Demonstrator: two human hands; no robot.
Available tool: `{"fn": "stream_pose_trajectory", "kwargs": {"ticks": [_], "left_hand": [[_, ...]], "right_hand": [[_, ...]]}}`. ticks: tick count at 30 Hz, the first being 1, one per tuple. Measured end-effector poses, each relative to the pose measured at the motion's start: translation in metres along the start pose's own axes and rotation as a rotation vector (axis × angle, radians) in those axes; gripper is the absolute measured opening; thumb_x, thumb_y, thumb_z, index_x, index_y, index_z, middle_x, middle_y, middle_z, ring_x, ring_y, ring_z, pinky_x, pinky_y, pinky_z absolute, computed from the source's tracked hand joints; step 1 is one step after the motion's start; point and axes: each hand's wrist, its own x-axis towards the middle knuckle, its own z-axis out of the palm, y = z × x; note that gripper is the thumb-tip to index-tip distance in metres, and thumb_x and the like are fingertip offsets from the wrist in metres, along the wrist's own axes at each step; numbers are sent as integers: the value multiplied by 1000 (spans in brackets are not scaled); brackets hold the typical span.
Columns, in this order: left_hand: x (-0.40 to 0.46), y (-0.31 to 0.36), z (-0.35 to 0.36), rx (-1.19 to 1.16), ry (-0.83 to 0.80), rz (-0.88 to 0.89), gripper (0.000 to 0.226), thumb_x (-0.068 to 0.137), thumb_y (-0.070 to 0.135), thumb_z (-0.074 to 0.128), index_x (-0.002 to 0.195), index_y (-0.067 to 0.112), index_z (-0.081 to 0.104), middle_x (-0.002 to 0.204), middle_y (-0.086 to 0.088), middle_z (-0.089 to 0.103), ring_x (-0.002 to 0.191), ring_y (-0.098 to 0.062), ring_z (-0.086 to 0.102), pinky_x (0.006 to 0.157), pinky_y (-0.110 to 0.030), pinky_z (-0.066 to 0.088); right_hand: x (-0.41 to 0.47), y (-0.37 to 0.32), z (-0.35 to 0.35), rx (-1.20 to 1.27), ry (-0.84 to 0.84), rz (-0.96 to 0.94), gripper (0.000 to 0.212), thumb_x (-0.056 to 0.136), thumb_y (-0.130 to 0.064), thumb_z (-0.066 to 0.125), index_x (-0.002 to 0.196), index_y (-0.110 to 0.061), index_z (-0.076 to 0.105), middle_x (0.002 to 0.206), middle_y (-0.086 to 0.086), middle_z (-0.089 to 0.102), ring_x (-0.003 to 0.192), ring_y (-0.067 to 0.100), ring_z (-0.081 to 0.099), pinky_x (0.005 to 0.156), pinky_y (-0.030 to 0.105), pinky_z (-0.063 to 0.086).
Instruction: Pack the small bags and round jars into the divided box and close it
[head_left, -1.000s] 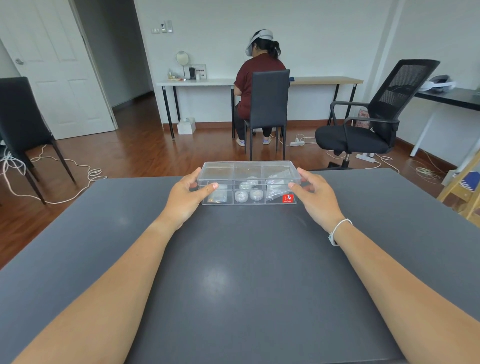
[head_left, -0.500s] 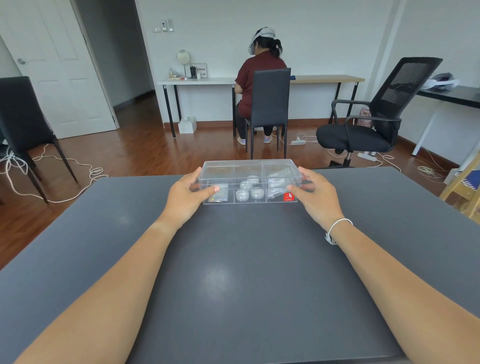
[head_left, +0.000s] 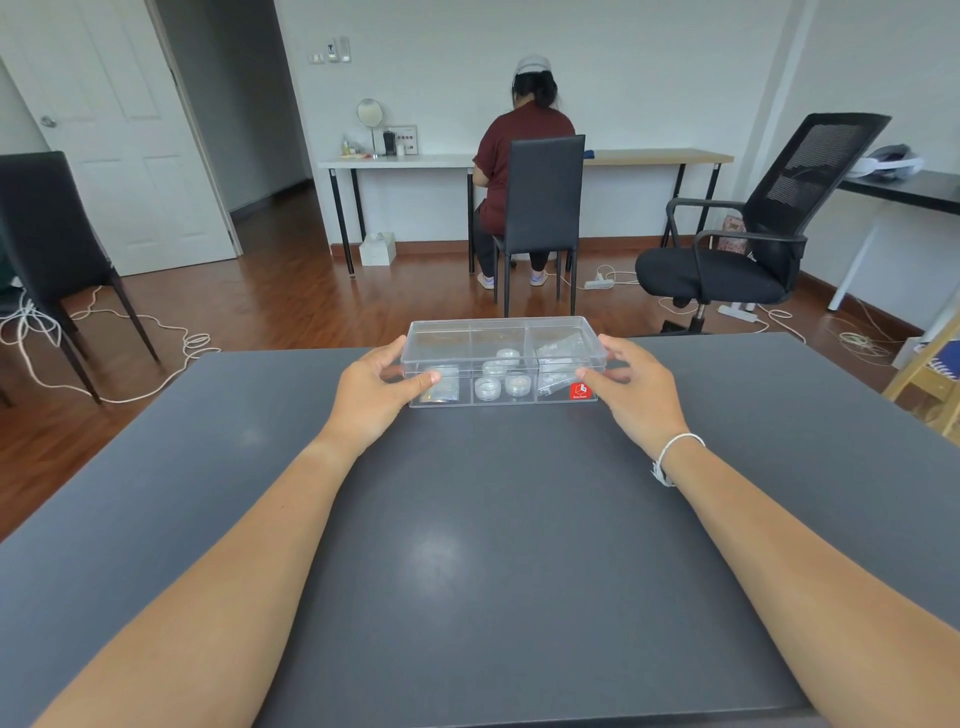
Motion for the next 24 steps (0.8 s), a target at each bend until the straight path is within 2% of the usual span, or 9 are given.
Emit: {"fn": "stream_pose_trajectory", "kwargs": {"ticks": [4,7,10,18,21,24], "left_hand": [[-1,0,-1,5,-19,4,50,72,23,74,119,33,57,118,7,63,106,-7,59,97,-24,42],[-1,0,-1,9,-25,-5,51,73,23,73,120,31,57,119,5,64,108,-11,59,100,-29,43],[-2,0,-2,12,-35,-3,50,73,21,73,120,32,57,118,5,64,109,-10,59,98,-27,43],[-4,-1,-1,8,-24,-7,50,74,20,72,120,31,56,119,9,63,108,-4,57,95,-21,42],[-4,-1,1,21,10,-28,58,74,22,72,127,25,50,120,9,59,105,-3,55,82,-8,37],[-10,2,2,64,40,-67,68,75,27,71,134,21,40,129,2,56,106,-4,50,86,-13,35]], "right_hand": [[-1,-1,-1,6,-12,-3,44,79,-25,66,121,-26,53,125,-2,57,78,1,55,68,12,42],[-1,0,-1,12,-15,10,44,79,-25,66,121,-26,53,126,-1,56,85,7,55,75,20,44],[0,1,0,14,-24,14,44,78,-24,67,120,-26,53,127,-1,57,84,6,55,76,21,44],[-4,1,-2,47,-31,3,42,78,-22,67,118,-28,55,117,-7,58,78,2,59,67,12,42],[-5,0,-2,29,-33,15,47,79,-21,66,124,-26,51,125,-3,58,86,12,60,81,25,47],[-9,-4,-2,8,-18,39,60,80,-20,64,134,-22,38,128,0,56,89,14,58,90,35,48]]}}
